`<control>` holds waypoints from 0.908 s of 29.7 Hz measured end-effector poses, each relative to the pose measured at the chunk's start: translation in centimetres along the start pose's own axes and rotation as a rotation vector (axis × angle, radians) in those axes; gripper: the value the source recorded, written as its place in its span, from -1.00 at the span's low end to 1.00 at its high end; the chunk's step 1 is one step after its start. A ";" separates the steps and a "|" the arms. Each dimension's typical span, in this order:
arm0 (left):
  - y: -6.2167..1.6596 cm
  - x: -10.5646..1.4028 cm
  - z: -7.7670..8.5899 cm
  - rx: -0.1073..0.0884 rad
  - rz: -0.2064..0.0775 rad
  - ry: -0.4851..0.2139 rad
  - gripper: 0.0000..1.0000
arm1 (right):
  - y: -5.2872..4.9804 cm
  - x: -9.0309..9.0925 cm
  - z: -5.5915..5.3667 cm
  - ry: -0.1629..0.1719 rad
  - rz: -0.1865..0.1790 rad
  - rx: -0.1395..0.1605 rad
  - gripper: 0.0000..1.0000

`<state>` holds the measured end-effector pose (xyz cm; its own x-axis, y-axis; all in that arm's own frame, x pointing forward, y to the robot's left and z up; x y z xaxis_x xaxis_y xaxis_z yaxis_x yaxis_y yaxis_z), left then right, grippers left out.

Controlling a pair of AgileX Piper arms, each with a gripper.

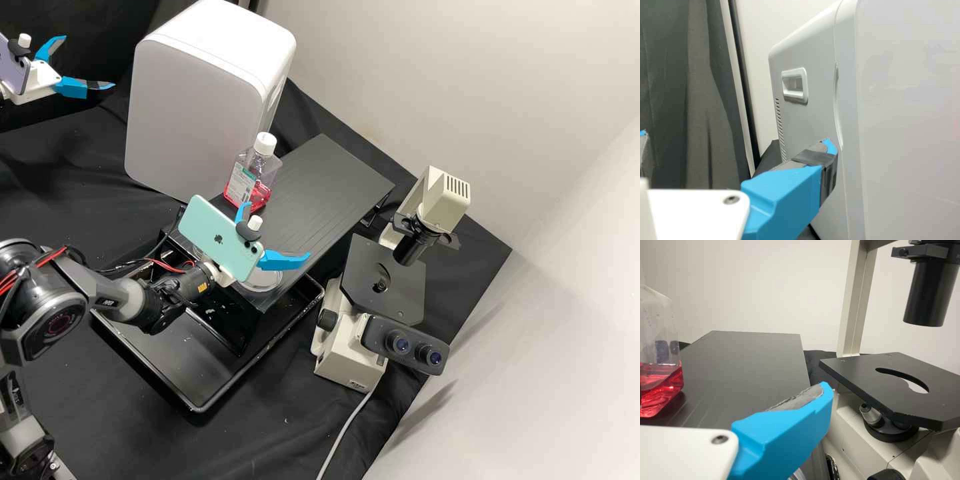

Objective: Place the lid on the petri dish

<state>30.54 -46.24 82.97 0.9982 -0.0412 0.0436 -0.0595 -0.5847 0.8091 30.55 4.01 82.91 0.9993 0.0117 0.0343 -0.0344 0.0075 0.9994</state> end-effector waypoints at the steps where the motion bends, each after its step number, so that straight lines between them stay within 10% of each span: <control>1: 0.00 0.0 0.0 0.000 0.000 0.000 1.00 | 0.0 0.0 0.0 0.000 0.000 0.000 1.00; 14: -0.08 -0.1 0.1 -0.001 -0.003 0.000 1.00 | 0.0 0.0 0.0 0.000 0.000 0.000 1.00; 27: -1.57 -3.3 5.0 -0.095 -0.020 -0.092 1.00 | 0.0 0.0 0.0 0.000 0.000 0.000 1.00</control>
<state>27.28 -49.24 78.62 0.9940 -0.1071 -0.0238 -0.0340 -0.5070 0.8613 30.55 4.01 82.91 0.9993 0.0117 0.0343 -0.0344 0.0075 0.9994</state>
